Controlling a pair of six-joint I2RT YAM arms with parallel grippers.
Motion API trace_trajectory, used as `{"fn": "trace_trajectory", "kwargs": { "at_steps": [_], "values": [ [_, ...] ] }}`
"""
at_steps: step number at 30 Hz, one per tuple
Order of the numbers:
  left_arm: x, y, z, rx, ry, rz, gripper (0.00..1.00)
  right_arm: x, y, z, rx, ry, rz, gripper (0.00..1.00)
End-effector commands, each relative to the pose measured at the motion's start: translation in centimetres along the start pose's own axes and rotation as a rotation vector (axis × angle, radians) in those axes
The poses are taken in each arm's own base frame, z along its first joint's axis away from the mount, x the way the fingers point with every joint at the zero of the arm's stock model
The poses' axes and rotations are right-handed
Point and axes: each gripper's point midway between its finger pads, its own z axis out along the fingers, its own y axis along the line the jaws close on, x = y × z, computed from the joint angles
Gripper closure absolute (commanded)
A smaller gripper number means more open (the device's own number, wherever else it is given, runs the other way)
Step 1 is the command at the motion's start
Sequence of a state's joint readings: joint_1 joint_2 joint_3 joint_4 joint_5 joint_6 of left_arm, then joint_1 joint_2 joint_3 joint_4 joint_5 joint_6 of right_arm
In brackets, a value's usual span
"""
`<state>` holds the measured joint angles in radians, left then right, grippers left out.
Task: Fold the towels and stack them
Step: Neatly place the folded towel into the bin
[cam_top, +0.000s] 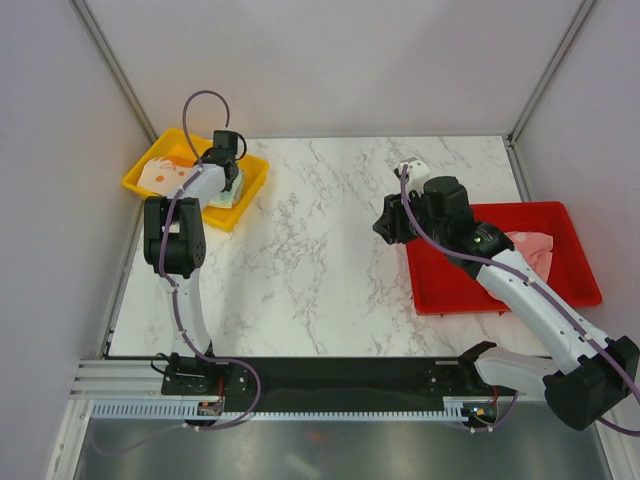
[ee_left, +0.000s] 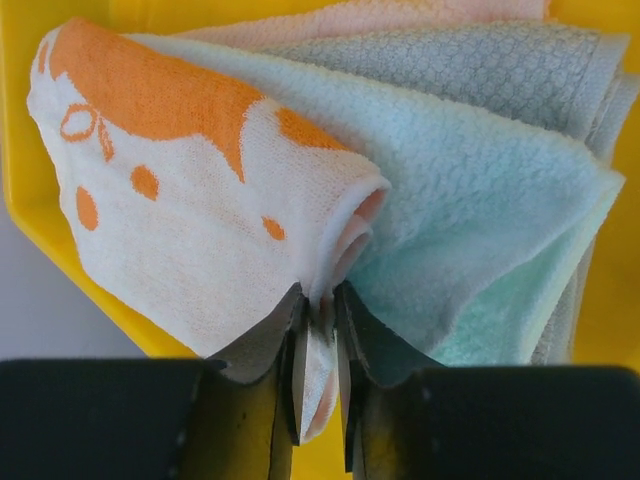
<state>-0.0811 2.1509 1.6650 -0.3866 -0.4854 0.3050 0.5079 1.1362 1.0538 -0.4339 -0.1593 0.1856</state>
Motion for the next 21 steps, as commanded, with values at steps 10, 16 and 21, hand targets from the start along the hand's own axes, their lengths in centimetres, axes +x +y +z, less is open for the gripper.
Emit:
{"fn": "trace_trajectory", "kwargs": {
  "at_steps": [10, 16, 21],
  "values": [
    [-1.9, 1.7, -1.3, -0.053, -0.058, 0.007, 0.55, -0.3, 0.0, 0.2, 0.0, -0.019, -0.015, 0.52],
    [-2.3, 1.6, -2.4, -0.03, -0.078, -0.008, 0.52, -0.3, -0.1, 0.2, 0.004, -0.02, -0.016, 0.52],
    [-2.7, 0.3, -3.0, 0.062, -0.105, -0.019, 0.47, -0.1, -0.1, 0.5, 0.001, -0.013, -0.015, 0.52]
  ]
}}
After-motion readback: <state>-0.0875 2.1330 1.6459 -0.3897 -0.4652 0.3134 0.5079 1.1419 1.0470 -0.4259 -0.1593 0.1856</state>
